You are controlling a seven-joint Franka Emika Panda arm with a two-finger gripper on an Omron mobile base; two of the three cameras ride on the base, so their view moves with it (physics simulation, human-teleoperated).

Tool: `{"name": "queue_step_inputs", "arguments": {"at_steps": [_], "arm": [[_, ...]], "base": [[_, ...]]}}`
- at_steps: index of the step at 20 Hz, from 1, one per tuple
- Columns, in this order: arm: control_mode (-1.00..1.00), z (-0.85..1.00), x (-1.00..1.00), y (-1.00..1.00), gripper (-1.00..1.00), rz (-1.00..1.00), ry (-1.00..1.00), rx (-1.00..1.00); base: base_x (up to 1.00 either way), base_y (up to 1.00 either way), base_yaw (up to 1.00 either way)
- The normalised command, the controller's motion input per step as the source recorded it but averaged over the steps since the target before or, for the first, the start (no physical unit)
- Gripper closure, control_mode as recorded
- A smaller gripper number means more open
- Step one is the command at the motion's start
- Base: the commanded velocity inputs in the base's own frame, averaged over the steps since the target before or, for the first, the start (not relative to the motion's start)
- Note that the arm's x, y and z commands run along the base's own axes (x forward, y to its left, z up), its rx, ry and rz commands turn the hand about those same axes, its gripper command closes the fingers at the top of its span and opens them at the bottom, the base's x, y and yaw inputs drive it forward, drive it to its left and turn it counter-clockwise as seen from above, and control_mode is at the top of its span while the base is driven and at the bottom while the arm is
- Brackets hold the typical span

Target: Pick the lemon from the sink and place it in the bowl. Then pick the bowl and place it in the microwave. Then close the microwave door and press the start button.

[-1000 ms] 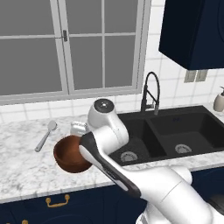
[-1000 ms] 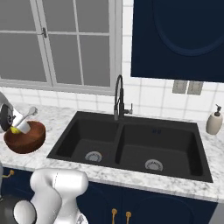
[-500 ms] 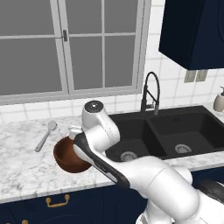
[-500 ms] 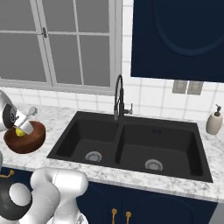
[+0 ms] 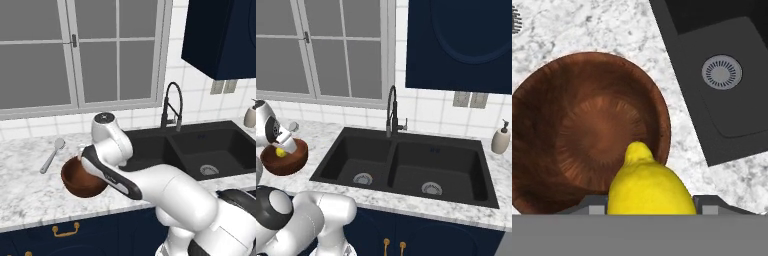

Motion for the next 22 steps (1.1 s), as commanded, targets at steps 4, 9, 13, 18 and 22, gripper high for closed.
{"name": "queue_step_inputs", "arguments": {"at_steps": [4, 9, 13, 18, 22], "arm": [[-1.0, -0.2, 0.0, 0.15, 1.0, 0.01, 0.05, 0.0], [-1.0, -0.26, 0.0, 0.05, 1.0, 0.01, 0.01, 0.0], [-1.0, -0.27, 0.0, 0.04, 1.0, 0.0, 0.0, 0.0], [-1.0, -0.23, 0.0, 0.12, -1.0, 0.0, 0.01, -0.01], [-1.0, -0.04, 0.0, 0.02, -1.0, 0.0, 0.0, 0.0]], "base": [[0.0, 0.0, 0.0], [0.0, 0.0, 0.0], [0.0, 0.0, 0.0], [0.0, 0.0, 0.0], [0.0, 0.0, 0.0]]}}
